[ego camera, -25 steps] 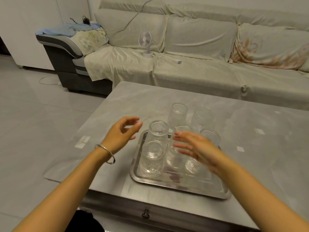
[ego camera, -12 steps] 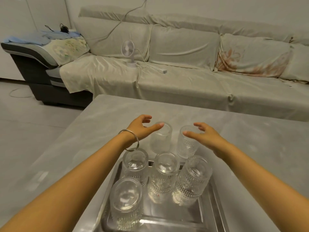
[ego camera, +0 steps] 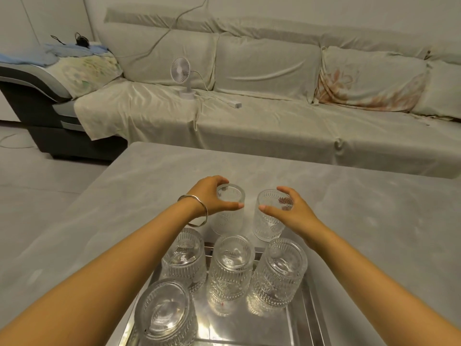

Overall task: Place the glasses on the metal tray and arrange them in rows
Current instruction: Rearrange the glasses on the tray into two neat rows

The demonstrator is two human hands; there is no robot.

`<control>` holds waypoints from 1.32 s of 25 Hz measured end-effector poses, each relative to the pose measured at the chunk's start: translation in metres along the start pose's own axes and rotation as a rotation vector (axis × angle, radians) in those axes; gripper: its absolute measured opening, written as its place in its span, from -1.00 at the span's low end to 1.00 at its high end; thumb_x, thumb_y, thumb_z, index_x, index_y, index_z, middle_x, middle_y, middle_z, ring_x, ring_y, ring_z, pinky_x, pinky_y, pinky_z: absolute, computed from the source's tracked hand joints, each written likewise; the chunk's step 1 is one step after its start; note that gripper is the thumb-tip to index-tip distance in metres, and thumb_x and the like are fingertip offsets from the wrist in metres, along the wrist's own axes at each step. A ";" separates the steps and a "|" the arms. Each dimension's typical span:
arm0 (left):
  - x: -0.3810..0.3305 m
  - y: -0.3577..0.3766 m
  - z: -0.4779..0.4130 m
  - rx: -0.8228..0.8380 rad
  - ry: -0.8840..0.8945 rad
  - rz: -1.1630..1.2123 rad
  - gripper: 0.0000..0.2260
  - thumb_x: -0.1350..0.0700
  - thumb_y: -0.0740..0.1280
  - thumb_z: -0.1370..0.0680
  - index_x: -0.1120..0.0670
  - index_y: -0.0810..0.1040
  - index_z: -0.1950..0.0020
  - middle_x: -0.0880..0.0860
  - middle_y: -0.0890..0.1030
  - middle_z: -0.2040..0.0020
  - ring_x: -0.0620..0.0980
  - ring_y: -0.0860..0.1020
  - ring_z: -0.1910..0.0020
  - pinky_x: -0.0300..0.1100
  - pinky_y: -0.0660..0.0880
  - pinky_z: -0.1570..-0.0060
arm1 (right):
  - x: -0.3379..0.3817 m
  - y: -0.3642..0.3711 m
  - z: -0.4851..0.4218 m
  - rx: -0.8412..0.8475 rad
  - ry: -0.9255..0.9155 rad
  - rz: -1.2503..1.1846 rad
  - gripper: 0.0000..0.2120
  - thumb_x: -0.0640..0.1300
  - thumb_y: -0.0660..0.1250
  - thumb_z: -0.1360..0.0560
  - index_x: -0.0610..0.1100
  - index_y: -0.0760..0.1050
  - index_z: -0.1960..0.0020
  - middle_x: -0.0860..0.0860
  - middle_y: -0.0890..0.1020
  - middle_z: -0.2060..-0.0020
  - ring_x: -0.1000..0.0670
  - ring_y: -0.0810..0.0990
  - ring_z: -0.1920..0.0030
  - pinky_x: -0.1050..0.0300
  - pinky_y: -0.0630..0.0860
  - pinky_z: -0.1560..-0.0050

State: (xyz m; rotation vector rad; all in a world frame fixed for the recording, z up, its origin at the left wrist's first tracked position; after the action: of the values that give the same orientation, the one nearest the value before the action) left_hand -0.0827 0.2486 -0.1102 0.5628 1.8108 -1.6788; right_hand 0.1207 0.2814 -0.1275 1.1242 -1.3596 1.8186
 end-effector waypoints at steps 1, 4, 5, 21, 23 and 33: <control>-0.002 -0.001 0.001 -0.007 0.011 -0.030 -0.26 -0.19 0.48 -0.26 0.10 0.37 -0.33 0.09 0.50 -0.31 0.05 0.47 -0.24 -0.09 0.41 -0.21 | 0.001 0.000 0.001 0.002 0.003 0.001 -0.23 0.05 0.52 -0.32 0.01 0.25 -0.43 -0.09 0.36 -0.41 -0.13 0.41 -0.33 0.08 0.42 -0.13; -0.010 -0.017 0.009 -0.108 0.036 -0.048 -0.29 -0.19 0.46 -0.28 0.13 0.40 -0.32 0.11 0.54 -0.27 0.06 0.51 -0.20 -0.10 0.44 -0.19 | 0.008 -0.003 0.010 -0.006 0.005 -0.007 -0.22 0.08 0.52 -0.31 0.00 0.25 -0.43 -0.08 0.35 -0.42 -0.09 0.39 -0.34 0.11 0.39 -0.14; -0.013 -0.029 0.015 -0.164 0.033 0.003 -0.30 -0.19 0.46 -0.28 0.14 0.42 -0.31 0.11 0.56 -0.25 0.05 0.53 -0.18 -0.11 0.45 -0.17 | 0.013 -0.009 0.016 -0.034 -0.007 -0.016 -0.23 0.10 0.51 -0.31 0.00 0.26 -0.43 -0.07 0.35 -0.42 -0.07 0.38 -0.35 0.12 0.37 -0.13; -0.123 -0.100 0.201 -0.295 0.387 0.246 -0.28 -0.23 0.49 -0.16 -0.14 0.35 -0.27 -0.13 0.56 -0.13 -0.24 0.51 -0.13 -0.47 0.48 -0.02 | 0.098 0.024 0.166 0.426 0.124 -0.229 -0.35 0.33 0.45 -0.12 0.01 0.50 -0.09 -0.16 0.71 0.04 -0.11 0.73 0.09 0.04 0.66 0.10; -0.120 -0.090 0.213 -0.285 0.382 0.280 -0.28 -0.21 0.50 -0.17 -0.16 0.33 -0.27 -0.15 0.56 -0.13 -0.27 0.51 -0.13 -0.46 0.47 -0.02 | 0.088 0.026 0.176 0.407 0.133 -0.243 -0.41 0.30 0.47 -0.11 0.04 0.52 -0.04 -0.15 0.73 0.10 -0.11 0.74 0.12 0.04 0.66 0.10; -0.032 -0.041 0.232 -0.216 0.138 0.293 -0.57 -0.18 0.08 -0.52 -0.11 0.33 -0.36 -0.09 0.42 -0.36 -0.14 0.34 -0.37 -0.21 0.27 -0.33 | 0.023 0.043 0.203 0.350 0.281 -0.312 -0.27 0.26 0.54 0.05 -0.08 0.58 -0.02 -0.17 0.69 0.01 -0.16 0.72 0.05 0.00 0.66 0.06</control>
State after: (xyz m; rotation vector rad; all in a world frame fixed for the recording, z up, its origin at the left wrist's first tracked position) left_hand -0.0536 0.0171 -0.0632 0.8205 1.8715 -1.2598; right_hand 0.1298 0.0740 -0.1024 1.1262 -0.6805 1.9316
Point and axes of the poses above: each hand's wrist, its own z-axis away from the middle knuckle, its own y-axis out of the palm, x = y × z, the point moved 10 cm from there along -z, towards the middle knuckle
